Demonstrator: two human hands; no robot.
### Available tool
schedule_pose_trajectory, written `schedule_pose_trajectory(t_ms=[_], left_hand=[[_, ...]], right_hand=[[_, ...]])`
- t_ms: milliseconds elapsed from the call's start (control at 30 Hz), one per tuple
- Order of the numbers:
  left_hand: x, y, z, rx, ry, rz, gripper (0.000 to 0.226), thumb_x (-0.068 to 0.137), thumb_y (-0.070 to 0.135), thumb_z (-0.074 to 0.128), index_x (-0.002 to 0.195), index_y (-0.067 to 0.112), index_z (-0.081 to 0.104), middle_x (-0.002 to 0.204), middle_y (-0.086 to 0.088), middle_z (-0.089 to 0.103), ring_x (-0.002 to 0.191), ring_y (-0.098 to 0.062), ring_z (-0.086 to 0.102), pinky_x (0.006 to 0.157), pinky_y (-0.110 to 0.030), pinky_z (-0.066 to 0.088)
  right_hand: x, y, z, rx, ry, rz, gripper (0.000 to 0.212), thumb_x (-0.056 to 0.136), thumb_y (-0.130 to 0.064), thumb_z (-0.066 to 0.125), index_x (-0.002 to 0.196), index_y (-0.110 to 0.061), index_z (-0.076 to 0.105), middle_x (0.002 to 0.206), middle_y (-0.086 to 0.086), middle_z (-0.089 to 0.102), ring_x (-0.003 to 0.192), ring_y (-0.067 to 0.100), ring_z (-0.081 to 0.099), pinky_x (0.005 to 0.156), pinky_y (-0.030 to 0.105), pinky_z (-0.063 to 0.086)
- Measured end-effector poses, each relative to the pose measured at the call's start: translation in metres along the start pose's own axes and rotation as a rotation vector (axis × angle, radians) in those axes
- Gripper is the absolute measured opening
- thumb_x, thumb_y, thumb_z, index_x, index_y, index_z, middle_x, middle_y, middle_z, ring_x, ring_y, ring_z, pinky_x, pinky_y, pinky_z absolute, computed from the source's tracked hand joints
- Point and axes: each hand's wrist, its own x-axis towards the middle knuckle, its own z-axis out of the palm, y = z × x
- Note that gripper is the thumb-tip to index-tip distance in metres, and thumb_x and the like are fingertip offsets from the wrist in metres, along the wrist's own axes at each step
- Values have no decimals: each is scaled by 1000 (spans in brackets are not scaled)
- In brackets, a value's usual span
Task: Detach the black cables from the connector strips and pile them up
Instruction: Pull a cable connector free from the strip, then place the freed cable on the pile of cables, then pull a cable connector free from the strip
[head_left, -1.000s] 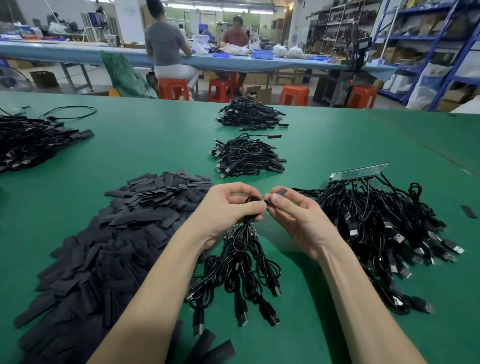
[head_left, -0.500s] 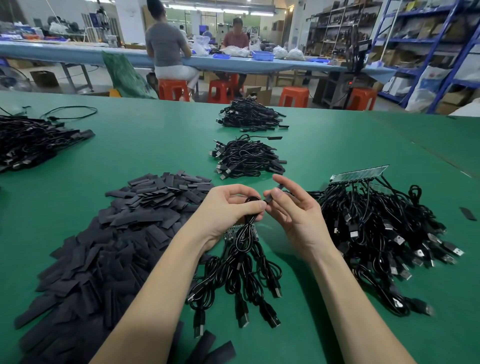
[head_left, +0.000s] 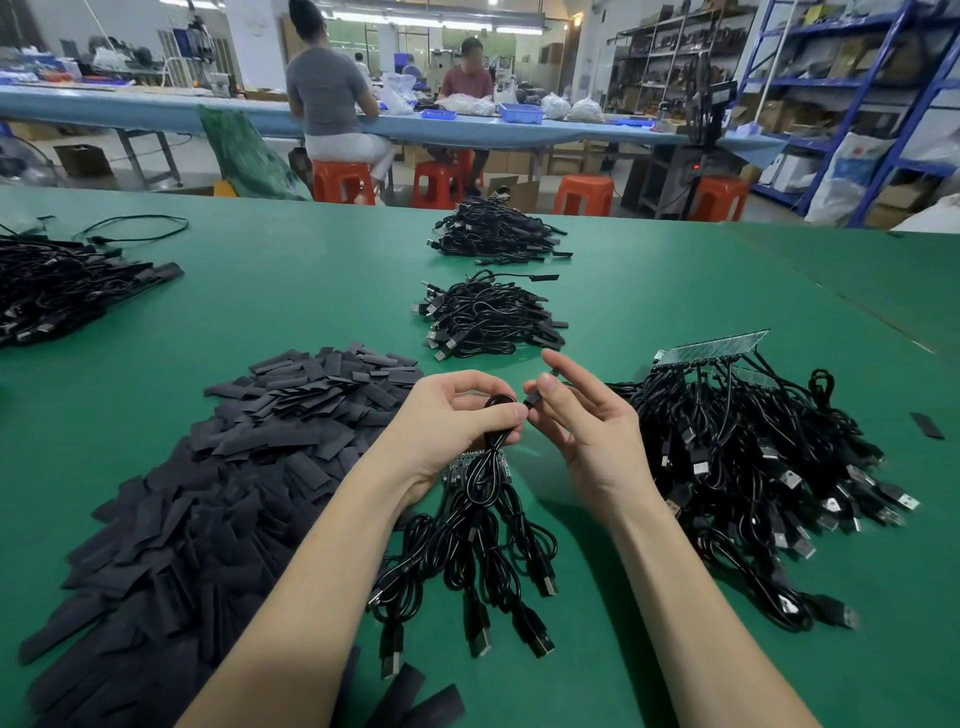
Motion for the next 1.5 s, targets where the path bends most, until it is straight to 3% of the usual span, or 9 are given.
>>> schedule_pose_trajectory(t_ms=[333,500,633,767,833,900,1067,1200,1500], left_hand=[[3,-6,6,-6,59,37,17,83,-1,78,96,5,69,83,-11,76,70,-23,72,72,-27,61],[3,-10,9,238,61,-3,36,79,13,84,109,21,65,102,-5,74,72,-22,74,75,-35,63],[6,-10,8,267,97,32,32,82,9,81,107,20,63,96,0,75,72,-24,75,81,-45,61],[37,6,6,358,157,204,29,82,10,80,101,23,61,94,6,73,78,-13,73,72,-21,57],[65,17,4,547,215,339,26,83,10,77,99,20,60,96,6,69,86,-10,68,79,-18,54],[94,23,3,856,226,417,19,85,12,73,100,18,62,100,3,68,97,-17,63,92,-33,52],[130,3,-1,1549,216,329,16,92,19,64,107,21,65,117,-6,56,117,-28,49,95,-39,42],[136,-13,2,1508,99,265,12,92,16,58,104,14,54,107,-13,65,97,-35,60,78,-38,47],[161,-13,-5,1475,31,212,16,95,15,53,108,8,56,112,-13,61,106,-33,56,88,-40,47]], right_hand=[[4,5,-1,24,92,-2,25,76,-16,78,101,-21,80,83,9,75,73,14,69,73,23,58],[9,6,-5,82,210,-33,23,87,-8,75,109,-15,76,86,8,75,74,13,69,72,20,57],[12,5,-8,118,281,-53,27,90,-7,73,117,-11,72,85,8,75,76,15,69,70,20,57],[15,3,-10,57,285,-76,58,87,-23,78,138,-27,50,97,9,78,80,20,71,69,27,59],[15,2,-13,45,332,-57,55,92,-27,74,140,-23,47,96,7,78,79,21,71,66,27,59],[15,1,-15,35,361,-32,43,97,-28,68,135,-18,51,89,5,78,73,18,69,62,26,58],[15,2,-16,-54,333,11,22,99,-28,64,119,-19,59,84,3,74,63,12,65,55,24,56],[15,3,-16,-87,310,35,17,99,-26,64,114,-18,62,80,1,73,60,11,63,54,23,55],[15,5,-14,-111,252,91,13,99,-23,63,111,-16,65,74,-2,72,56,11,60,52,22,52]])
